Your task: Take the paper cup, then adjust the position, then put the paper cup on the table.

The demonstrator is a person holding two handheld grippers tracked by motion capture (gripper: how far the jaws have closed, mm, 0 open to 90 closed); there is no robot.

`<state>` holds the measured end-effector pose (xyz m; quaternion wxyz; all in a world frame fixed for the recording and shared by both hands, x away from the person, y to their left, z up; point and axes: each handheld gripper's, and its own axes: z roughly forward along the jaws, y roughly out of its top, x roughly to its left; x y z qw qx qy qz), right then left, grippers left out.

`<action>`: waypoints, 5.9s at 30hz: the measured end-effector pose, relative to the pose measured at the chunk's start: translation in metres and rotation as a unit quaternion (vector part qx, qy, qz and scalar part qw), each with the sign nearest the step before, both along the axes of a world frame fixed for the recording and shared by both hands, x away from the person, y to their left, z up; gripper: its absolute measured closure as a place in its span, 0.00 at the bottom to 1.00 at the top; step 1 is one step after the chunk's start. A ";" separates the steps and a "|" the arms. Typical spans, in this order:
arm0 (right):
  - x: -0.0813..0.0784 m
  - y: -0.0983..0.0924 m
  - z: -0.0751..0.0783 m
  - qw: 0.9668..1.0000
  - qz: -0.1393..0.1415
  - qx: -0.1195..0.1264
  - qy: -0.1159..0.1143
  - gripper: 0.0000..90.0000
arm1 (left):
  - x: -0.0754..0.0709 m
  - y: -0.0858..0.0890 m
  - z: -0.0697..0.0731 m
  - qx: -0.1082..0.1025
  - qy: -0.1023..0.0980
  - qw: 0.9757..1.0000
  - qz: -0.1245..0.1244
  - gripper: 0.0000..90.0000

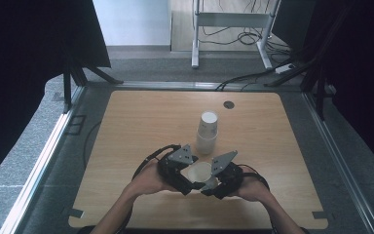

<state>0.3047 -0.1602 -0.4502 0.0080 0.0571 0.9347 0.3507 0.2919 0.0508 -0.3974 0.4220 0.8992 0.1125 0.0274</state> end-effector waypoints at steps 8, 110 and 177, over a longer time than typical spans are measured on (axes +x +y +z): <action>0.001 -0.001 -0.006 1.000 -0.001 0.026 0.004 0.41 | 0.000 0.002 -0.008 -0.028 0.004 1.000 0.006 0.16; 0.020 -0.054 0.000 0.982 -0.181 0.021 -0.052 0.03 | 0.032 0.069 -0.024 0.118 -0.062 0.961 0.244 0.31; 0.012 -0.086 0.002 0.972 -0.227 0.021 -0.055 0.03 | -0.027 0.107 -0.048 0.035 -0.052 0.949 0.310 0.14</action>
